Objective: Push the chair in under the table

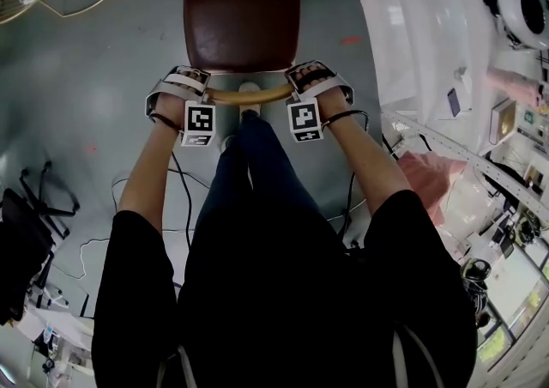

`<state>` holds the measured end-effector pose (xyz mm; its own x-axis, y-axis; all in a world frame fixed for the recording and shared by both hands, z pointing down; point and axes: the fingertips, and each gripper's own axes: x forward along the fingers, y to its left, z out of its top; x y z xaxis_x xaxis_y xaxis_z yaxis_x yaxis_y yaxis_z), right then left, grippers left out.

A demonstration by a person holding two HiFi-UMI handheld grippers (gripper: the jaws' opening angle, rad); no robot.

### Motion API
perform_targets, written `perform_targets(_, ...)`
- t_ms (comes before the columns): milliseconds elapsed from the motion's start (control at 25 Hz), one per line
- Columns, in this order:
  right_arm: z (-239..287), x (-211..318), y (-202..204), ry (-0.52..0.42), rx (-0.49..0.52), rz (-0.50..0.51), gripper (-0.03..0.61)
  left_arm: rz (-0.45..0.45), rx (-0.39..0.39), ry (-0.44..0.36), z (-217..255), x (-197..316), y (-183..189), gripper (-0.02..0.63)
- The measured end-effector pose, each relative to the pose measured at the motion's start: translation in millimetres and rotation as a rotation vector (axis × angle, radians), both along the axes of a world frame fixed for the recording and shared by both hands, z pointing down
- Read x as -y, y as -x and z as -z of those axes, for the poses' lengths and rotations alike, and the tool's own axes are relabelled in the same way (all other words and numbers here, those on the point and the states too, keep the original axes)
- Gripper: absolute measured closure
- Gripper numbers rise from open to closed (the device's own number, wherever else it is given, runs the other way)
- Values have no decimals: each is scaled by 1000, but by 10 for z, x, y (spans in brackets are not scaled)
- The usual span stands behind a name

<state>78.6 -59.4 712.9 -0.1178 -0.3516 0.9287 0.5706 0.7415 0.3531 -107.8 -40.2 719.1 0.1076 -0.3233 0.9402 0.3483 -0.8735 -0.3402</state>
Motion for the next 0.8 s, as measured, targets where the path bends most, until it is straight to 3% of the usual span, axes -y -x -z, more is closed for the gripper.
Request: perform_targets(800,-9,915,87,-24,-6,10,497,23,17,12,-12,854,101,523)
